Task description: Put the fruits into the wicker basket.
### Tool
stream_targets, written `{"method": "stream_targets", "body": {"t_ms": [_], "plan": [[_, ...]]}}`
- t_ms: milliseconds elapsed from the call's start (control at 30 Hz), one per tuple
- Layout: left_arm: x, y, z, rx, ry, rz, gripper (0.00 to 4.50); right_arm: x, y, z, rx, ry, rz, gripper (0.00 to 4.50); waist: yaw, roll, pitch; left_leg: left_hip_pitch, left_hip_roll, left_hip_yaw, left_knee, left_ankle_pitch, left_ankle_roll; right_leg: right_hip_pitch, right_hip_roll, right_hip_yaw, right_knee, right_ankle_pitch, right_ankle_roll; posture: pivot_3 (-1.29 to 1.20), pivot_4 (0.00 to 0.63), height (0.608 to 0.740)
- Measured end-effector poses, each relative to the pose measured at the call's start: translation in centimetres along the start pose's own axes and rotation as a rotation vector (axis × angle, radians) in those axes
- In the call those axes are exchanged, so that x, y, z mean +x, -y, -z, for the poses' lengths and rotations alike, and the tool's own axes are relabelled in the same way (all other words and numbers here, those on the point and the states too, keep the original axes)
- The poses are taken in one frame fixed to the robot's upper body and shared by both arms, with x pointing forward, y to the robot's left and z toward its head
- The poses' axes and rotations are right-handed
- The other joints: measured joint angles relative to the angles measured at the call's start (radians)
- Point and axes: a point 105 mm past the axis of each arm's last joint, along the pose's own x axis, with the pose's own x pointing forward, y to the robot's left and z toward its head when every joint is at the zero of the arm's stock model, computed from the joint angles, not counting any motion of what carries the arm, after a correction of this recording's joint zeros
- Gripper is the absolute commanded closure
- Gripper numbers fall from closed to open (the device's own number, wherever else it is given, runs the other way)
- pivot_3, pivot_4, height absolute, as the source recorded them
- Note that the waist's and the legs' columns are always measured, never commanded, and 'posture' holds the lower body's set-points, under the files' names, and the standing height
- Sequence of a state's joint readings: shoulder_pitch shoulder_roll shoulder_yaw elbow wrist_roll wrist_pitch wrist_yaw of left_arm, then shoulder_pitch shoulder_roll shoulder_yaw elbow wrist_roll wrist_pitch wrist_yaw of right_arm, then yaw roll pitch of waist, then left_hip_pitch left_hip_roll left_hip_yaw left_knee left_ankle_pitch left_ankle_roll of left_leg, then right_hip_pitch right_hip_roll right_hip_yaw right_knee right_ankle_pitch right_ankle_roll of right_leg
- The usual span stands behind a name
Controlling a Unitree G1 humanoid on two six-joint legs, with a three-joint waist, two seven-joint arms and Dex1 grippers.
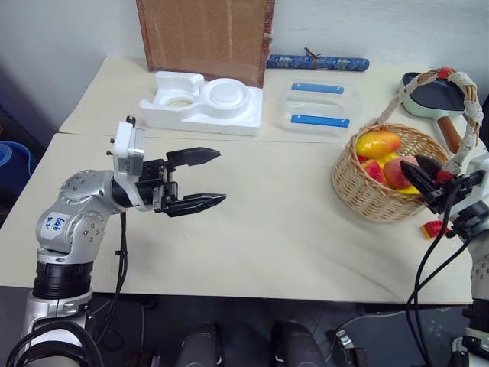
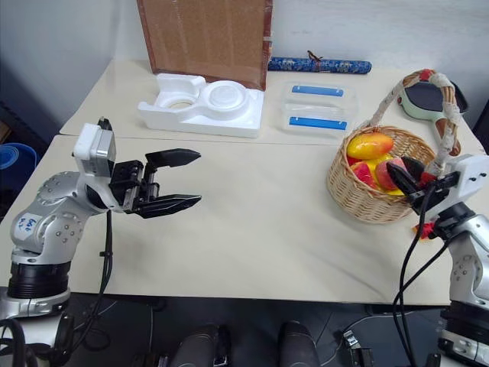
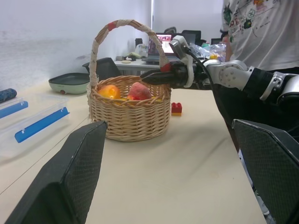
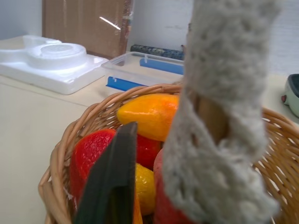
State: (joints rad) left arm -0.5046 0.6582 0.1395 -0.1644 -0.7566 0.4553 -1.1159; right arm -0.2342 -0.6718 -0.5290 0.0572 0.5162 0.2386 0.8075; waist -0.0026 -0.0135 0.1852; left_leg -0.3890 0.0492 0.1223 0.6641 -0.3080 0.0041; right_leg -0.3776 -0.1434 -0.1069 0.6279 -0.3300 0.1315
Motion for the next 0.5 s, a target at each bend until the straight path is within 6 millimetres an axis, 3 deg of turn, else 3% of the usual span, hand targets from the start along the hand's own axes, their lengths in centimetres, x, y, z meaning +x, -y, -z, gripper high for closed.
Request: {"method": "stream_targets", "body": {"t_ms": [167,367,500], "plan": [[-2.2,0.5,2.3,-0.049,-0.088,-0.052,0.0,-2.8,-0.2,-0.7,-0.096,-0.049,-0.071,0.06,0.003,0.0,0.0,0.0,0.0,0.0,0.0,0.0,0.0,0.0,0.0,0.0,-0.001,0.0,0.0,0.0,0.15,0.74],[-7.6,1.2,7.6,-0.109,-0.263,-0.212,0.0,-7.5,-0.1,-0.6,-0.202,-0.17,-0.138,0.03,0.001,0.0,0.0,0.001,0.0,0.0,-0.001,0.0,0.001,0.0,0.0,0.0,-0.005,0.0,0.0,0.0,0.15,0.74],[-10.2,3.0,9.2,-0.108,-0.348,-0.287,0.0,-10.1,-2.6,1.5,-0.161,-0.288,-0.298,0.03,-0.002,0.0,0.0,0.001,0.001,0.0,-0.001,-0.001,0.001,0.0,-0.001,0.0,-0.005,0.0,0.0,0.0,0.15,0.74]]}}
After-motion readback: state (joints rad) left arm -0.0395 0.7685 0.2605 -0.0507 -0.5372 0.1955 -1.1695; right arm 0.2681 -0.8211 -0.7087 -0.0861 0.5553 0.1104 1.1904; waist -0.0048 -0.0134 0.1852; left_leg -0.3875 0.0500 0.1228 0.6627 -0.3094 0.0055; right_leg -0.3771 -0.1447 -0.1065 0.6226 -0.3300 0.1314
